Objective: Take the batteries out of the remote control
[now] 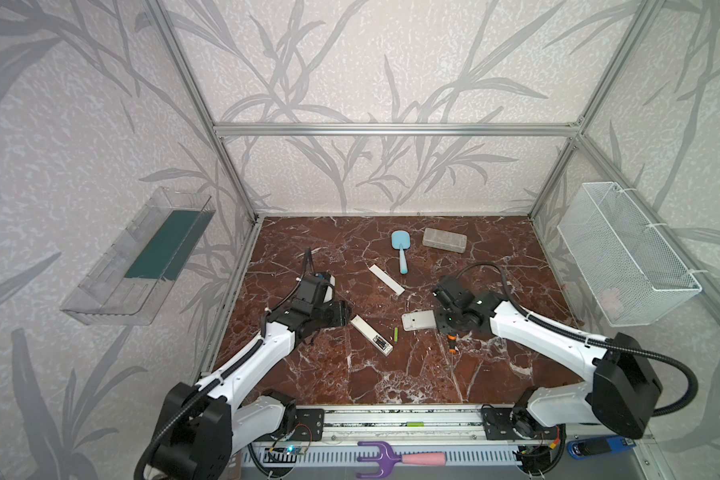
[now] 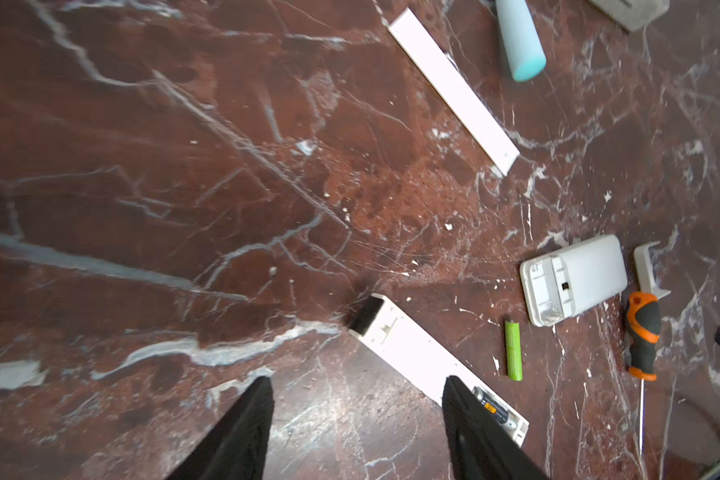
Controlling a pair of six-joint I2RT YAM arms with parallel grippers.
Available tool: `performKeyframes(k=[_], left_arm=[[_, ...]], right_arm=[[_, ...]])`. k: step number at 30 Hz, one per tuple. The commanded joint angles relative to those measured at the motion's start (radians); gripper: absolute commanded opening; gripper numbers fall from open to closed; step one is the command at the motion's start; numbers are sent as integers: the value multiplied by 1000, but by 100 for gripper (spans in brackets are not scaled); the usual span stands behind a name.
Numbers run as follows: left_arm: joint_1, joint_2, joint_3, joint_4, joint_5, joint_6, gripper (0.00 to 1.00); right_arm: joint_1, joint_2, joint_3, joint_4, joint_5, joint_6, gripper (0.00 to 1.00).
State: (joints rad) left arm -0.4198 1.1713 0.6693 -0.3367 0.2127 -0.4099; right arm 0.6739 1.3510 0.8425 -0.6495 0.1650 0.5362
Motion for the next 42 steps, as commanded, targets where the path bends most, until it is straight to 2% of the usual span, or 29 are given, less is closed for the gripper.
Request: performKeyframes(k=[1,7,14,17,20,23,26,29,32,36,39,42], left_arm=[[-109,44,56,-15,-61,36,66],[-211,135,79,54,-59,2,65],[-234,181,92,56,-50,-13,66],[-238,183,90,62,-54,-21,65],[-241,179,94,64,-72,-23,65],[-241,168,105,52,-103,-9,65],[-242,140,108,59,-103,14,65],[-244,86,83,130,-37,25,63],[-273,26,46,259,68,32,62],[-344,-36,-34,550,240,40,62],[-398,-46,-120,822,279,19,63],[-427,-21,-131,910,340,41,62]], right_arm=[[-52,-61,-96,72,-111,55,57],[-94,-18,-135,103,-149,70,58],[-99,110,-108,177,-228,73,56],[-98,156,-93,182,-232,73,47],[-98,153,-88,167,-220,77,29],[-98,86,-109,156,-174,84,13],[-98,-30,-124,126,-117,85,5],[-97,-177,-128,126,-101,81,1],[-74,-349,-163,240,-120,65,0],[-50,-520,-250,520,-197,25,0],[-49,-556,-282,709,-304,7,0],[-49,-536,-270,845,-430,-13,0]])
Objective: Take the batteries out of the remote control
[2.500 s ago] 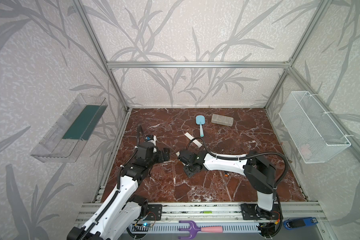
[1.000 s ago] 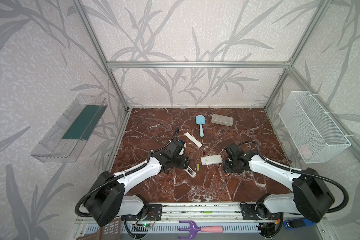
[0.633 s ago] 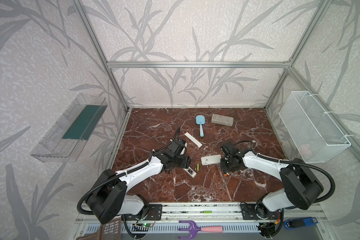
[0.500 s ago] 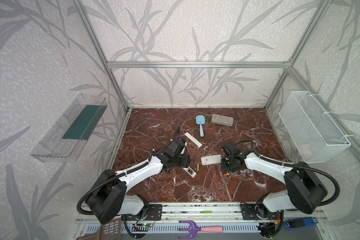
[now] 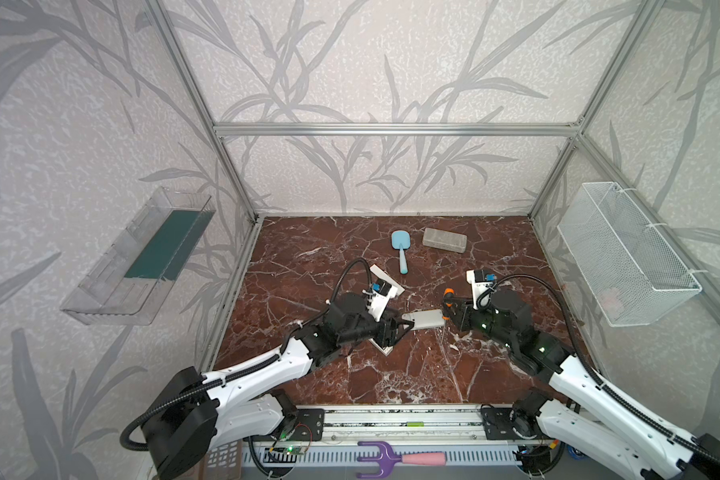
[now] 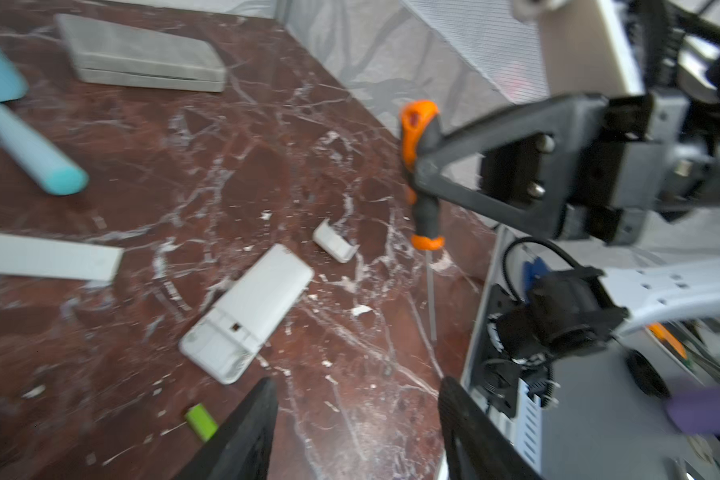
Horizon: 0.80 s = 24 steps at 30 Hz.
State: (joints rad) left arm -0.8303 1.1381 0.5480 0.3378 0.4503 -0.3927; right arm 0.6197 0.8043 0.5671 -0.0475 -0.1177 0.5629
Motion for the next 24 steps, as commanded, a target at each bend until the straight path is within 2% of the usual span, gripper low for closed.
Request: performKeyframes(k=[1,8,14,18,24], left_arm=[[-26,23,-4,242,122,35,62],[-41,71,-8,357,166,0,59],[-2,53,-19,448,226,-95,52],[29,20,-23,454,274,-118,43],[102,-89,-77,458,261,-162,44]], right_arm=[[5,26,14,281,-185,-41,0],[5,106,53,502,-369,-17,0],[3,166,82,609,-489,1,0],[-2,208,115,668,-539,30,0],[-53,236,104,779,-570,135,0]])
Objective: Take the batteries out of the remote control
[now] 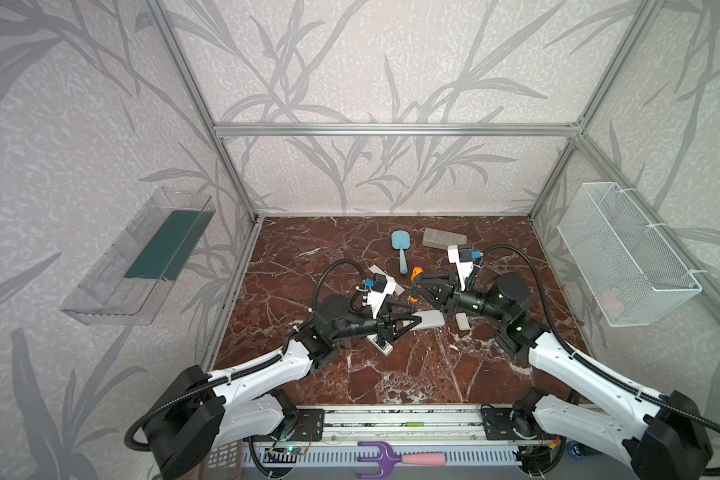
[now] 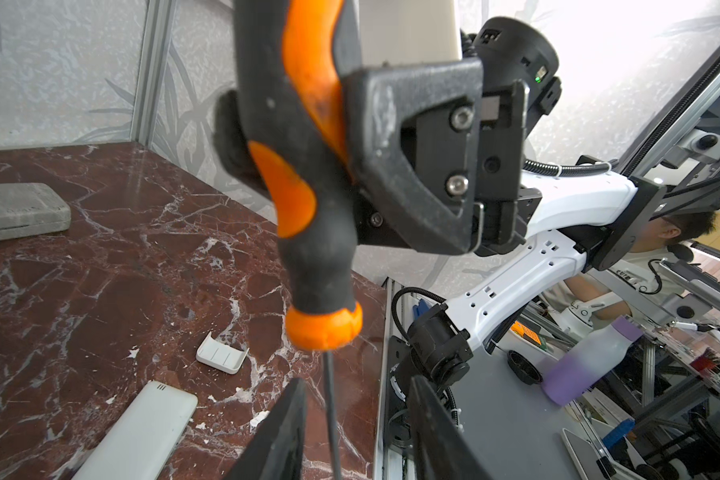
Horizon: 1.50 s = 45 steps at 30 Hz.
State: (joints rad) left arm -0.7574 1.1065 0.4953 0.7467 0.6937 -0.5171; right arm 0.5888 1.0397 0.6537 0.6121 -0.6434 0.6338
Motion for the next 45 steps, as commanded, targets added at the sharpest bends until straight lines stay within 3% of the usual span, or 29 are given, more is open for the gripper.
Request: performKeyframes(k=[1,7,15,17,19,23,26,27,31,33,36,39,45], left_arm=[[45,-81,-33,45,17,-49,46],[65,-135,-31,-33,22,-60,52],[9,-20,26,44,145,-107,52],[9,-8,21,100,146,-142,44],[9,-19,13,112,124,-148,27],[9,-63,22,20,100,-90,1],[8,-87,29,-46,81,-56,0],[9,-94,32,-73,69,-43,0],[9,-119,48,-213,-20,47,0],[6,-129,69,-334,-83,121,0],[-6,-131,108,-511,-193,231,0],[-15,-126,114,-572,-261,303,0],[-30,-97,143,-637,-298,393,0]], right_arm=[[-28,-1,18,120,-50,70,0],[-27,7,40,136,-86,95,0],[-28,65,55,298,-131,206,0],[-29,75,54,322,-136,223,0],[-29,79,57,321,-143,223,0],[-28,81,54,311,-154,217,0],[-29,84,54,309,-164,219,0],[-28,84,53,309,-164,221,2],[-28,63,59,215,-110,222,58],[-27,46,71,109,-71,215,69],[-2,14,91,-53,13,199,72],[45,2,131,-203,86,151,72],[94,49,208,-432,201,146,70]])
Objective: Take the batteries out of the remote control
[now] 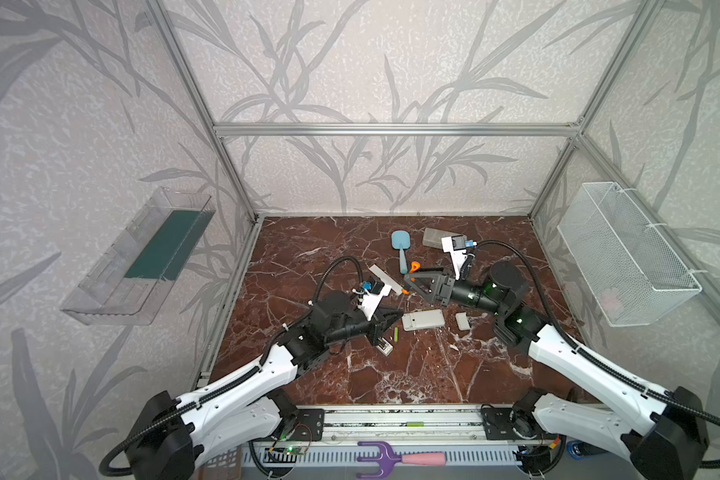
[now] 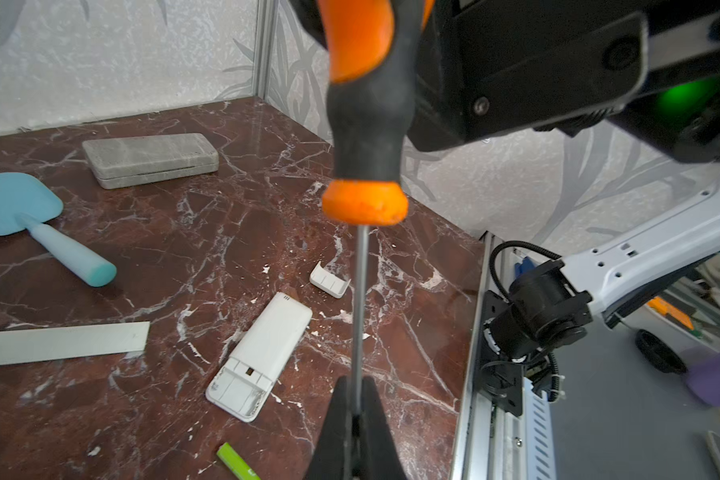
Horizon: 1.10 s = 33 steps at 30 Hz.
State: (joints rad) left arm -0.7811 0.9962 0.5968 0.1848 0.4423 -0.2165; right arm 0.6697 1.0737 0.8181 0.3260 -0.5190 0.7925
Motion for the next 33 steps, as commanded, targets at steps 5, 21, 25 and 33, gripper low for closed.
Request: performKeyframes(k=[5,21,25,33], left_arm=[[-16,17,45,-103,-75,114,0],[-34,6,67,-201,-184,149,7],[-29,-62,29,-237,-308,29,51],[106,-174,-106,-379,-363,-352,58]], right_arm=[[13,52,44,-171,122,60,63],[50,110,92,-268,183,2,0],[59,81,81,-289,217,-117,0],[86,87,27,-157,139,-310,0]])
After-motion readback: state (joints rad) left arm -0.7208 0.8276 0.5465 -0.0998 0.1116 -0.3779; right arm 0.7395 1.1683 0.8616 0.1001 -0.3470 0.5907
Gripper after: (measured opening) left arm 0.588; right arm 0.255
